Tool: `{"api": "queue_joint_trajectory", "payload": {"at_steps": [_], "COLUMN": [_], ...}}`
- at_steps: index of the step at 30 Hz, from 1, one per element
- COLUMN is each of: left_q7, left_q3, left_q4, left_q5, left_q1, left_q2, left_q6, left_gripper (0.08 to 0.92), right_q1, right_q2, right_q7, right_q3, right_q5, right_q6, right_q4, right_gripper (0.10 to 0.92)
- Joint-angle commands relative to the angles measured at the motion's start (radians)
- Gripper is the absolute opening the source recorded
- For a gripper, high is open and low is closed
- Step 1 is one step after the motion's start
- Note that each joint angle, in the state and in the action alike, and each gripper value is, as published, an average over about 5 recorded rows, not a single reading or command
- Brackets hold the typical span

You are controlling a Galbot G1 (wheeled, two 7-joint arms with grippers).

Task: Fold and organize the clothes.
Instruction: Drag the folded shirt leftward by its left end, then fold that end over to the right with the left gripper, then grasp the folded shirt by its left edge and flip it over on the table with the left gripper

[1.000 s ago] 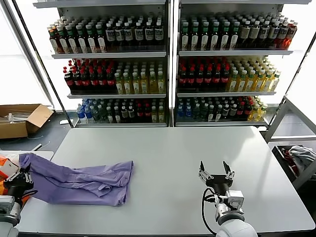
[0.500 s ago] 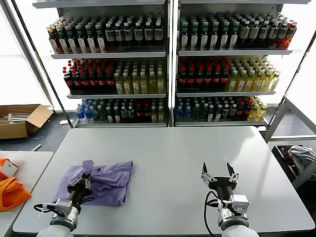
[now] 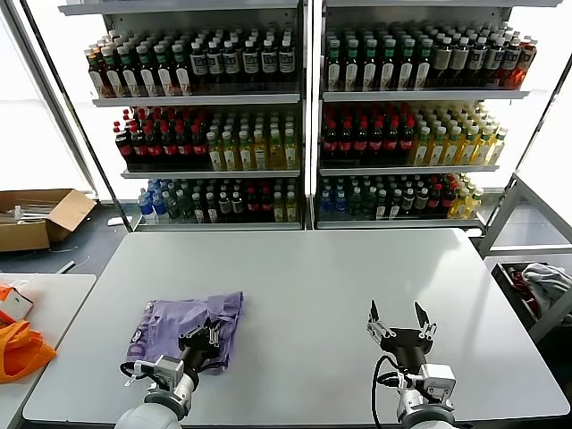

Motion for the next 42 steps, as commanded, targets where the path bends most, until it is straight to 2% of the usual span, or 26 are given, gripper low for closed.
{"api": "queue_joint_trajectory", "payload": {"at_steps": [1, 4, 6, 16, 21, 27, 31, 34, 37, 42], "left_q7": [-0.002, 0.0, -0.001, 0.001, 0.018, 0.018, -0.018, -0.012, 0.024, 0.049], "left_q3": [0.047, 0.046, 0.048, 0.088, 0.095, 0.033, -0.103, -0.253, -0.383, -0.497], "left_q4": [0.042, 0.069, 0.08, 0.081, 0.022, -0.116, -0.124, -0.064, -0.005, 0.071], "left_q5": [-0.006, -0.002, -0.007, -0.124, -0.259, -0.459, -0.373, -0.213, -0.165, -0.165], "left_q1": [-0.042, -0.044, -0.044, -0.024, -0.01, 0.002, -0.011, 0.012, 0.064, 0.122], "left_q2": [-0.014, -0.024, -0.032, -0.094, -0.121, -0.128, -0.082, 0.008, 0.089, 0.122], "left_q6": [0.021, -0.001, -0.018, -0.095, -0.115, -0.124, -0.11, -0.079, -0.065, -0.089], "left_gripper": [0.107, 0.13, 0.173, 0.458, 0.606, 0.773, 0.817, 0.822, 0.823, 0.823], "right_q1": [-0.018, -0.017, -0.016, -0.017, -0.018, 0.005, 0.042, 0.066, 0.085, 0.11], "right_q2": [0.006, 0.004, 0.005, 0.002, -0.009, -0.024, -0.033, -0.042, -0.051, -0.057], "right_q7": [-0.001, -0.001, -0.001, -0.001, -0.001, 0.001, 0.003, 0.003, 0.003, 0.003], "right_q3": [-0.005, -0.009, -0.013, -0.031, -0.029, -0.036, -0.049, -0.057, -0.064, -0.076], "right_q5": [-0.009, -0.009, -0.01, -0.012, -0.007, 0.006, 0.014, 0.024, 0.034, 0.041], "right_q6": [0.005, 0.005, 0.005, 0.018, 0.025, 0.021, 0.004, -0.004, -0.005, -0.005], "right_q4": [0.008, 0.009, 0.008, 0.001, -0.008, -0.023, -0.035, -0.038, -0.053, -0.089], "right_gripper": [0.823, 0.823, 0.823, 0.823, 0.823, 0.823, 0.823, 0.823, 0.823, 0.823]}}
